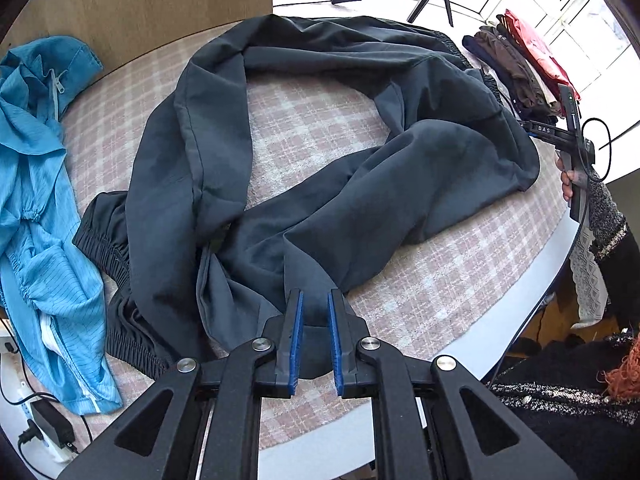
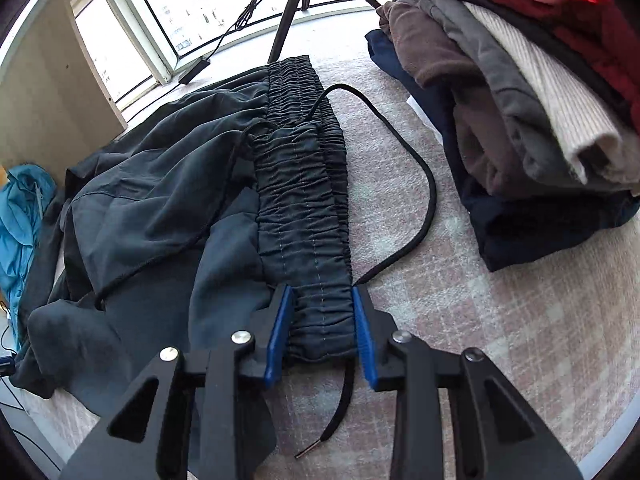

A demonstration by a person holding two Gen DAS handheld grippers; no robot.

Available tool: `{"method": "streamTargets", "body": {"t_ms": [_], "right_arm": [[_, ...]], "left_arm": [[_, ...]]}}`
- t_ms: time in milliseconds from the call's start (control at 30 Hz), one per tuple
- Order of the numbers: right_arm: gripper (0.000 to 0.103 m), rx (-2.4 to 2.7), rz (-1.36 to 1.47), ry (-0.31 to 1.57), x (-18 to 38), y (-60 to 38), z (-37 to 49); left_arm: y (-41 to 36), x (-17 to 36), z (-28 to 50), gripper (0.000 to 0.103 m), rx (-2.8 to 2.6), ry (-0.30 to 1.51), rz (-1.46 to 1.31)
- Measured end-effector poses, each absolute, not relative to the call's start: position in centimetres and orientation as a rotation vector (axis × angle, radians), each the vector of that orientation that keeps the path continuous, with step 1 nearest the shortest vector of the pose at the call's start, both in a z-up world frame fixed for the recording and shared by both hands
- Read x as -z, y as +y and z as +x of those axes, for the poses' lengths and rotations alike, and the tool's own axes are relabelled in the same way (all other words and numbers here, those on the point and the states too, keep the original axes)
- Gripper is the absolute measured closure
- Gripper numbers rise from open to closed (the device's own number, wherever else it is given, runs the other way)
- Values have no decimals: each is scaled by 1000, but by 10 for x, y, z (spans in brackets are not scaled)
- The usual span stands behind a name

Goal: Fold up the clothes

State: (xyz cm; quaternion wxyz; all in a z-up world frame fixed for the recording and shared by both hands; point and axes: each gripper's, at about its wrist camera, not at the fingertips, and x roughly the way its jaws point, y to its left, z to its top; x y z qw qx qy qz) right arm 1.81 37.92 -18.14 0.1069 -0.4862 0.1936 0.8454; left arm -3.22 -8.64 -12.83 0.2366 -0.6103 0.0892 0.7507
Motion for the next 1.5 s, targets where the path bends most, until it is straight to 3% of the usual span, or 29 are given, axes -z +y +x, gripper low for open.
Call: {"method": "streamTargets", "body": {"t_ms": [33, 100, 167, 267, 333, 500, 633, 700, 800, 867, 1000, 1100, 1167, 1200, 1267, 1500], "right_arm": [[85, -2510, -1419, 588, 180, 380, 20], [90, -2539, -1386, 599, 170, 388, 27], [96, -2536, -1346, 453, 152, 396, 38], [97, -2397, -1243, 134, 122, 420, 62], [96, -2334, -1238, 89, 113, 433, 76], [79, -2399, -1380, 14, 106, 407, 86], [61, -2635, -1403, 187, 72, 381, 75], [61, -2758, -1412, 254, 54, 367, 57], [61, -2894, -1404, 320, 27, 349, 16], [61, -2923, -1409, 287, 9, 327, -15], [60, -2932, -1391, 45, -17, 285, -65], [60, -2938, -1486, 60, -19, 267, -90], [60, -2923, -1525, 25, -14, 253, -101], [60, -2917, -1536, 1, -12, 246, -106], [60, -2913, -1556, -23, -9, 235, -115], [60, -2907, -1510, -73, -13, 221, -152]], "left_arm": [[-83, 129, -33, 92, -2057, 249, -1672], [-76, 130, -35, 92, -2054, 267, -1673], [-69, 127, -37, 92, -2052, 267, -1659], [-62, 122, -38, 92, -2053, 259, -1636], [-63, 117, -37, 91, -2066, 249, -1629], [-94, 102, -28, 83, -2167, 207, -1658], [-143, 84, -15, 78, -2300, 153, -1716], [-171, 75, -12, 75, -2360, 131, -1727], [-187, 86, -10, 58, -2364, 187, -1738], [-186, 106, -11, 57, -2324, 235, -1752], [-183, 146, -12, 57, -2242, 328, -1775], [-170, 176, -10, 57, -2204, 464, -1757], [-161, 194, -11, 59, -2184, 540, -1751], [-161, 200, -14, 77, -2170, 522, -1766], [-167, 199, -26, 94, -2178, 441, -1765], [-248, 99, -105, 95, -2413, 178, -1655]]}}
